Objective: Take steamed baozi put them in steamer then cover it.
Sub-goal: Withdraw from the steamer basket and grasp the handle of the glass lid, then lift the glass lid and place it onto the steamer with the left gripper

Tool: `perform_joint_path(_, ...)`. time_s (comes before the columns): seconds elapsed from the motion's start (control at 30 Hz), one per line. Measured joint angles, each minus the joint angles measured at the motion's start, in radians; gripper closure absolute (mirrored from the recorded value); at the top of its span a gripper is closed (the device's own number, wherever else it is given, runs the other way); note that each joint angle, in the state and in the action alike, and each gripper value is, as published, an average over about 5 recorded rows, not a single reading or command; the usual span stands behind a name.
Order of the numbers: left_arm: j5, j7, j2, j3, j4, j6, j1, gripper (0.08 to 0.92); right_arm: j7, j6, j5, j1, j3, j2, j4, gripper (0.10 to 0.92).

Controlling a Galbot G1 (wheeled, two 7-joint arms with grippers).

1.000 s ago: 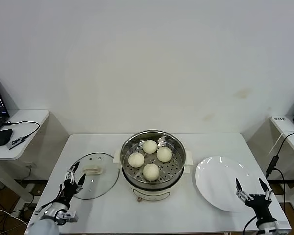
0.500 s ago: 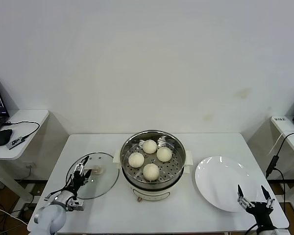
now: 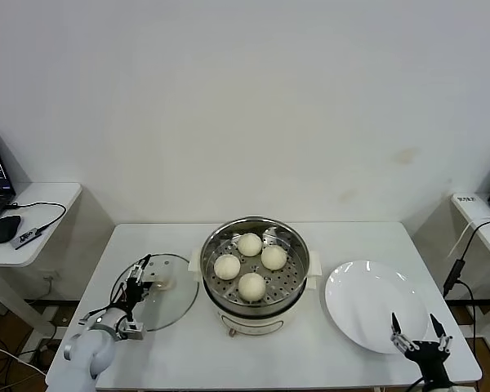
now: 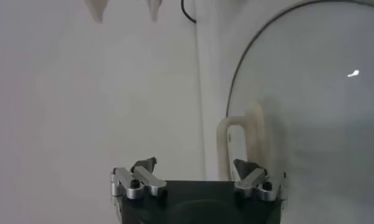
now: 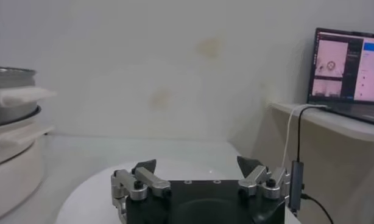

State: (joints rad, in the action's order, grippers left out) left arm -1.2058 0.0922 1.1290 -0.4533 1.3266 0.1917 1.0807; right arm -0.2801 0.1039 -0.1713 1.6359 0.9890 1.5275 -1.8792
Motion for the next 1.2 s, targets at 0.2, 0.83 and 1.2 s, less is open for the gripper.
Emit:
perform_joint_path(0.2,0.0,-0.009,0.0,0.009,-0.011,-0.009,-0.003,0.406,0.0,0.003,0.002,-0.001,-0.006,0.004,0.005,0.203)
perform_joint_path(0.83,0.015,0.038,0.026,-0.007,-0.01,-0.024,0.013,0.858,-0.003,0.018,0.008,0.009,-0.016,0.012,0.0,0.203)
perform_joint_path(1.2,0.021,0.073,0.008,-0.097,0.136,-0.051,0.103,0.858,-0.004,0.025,0.02,0.014,-0.033,0.01,-0.009,0.203)
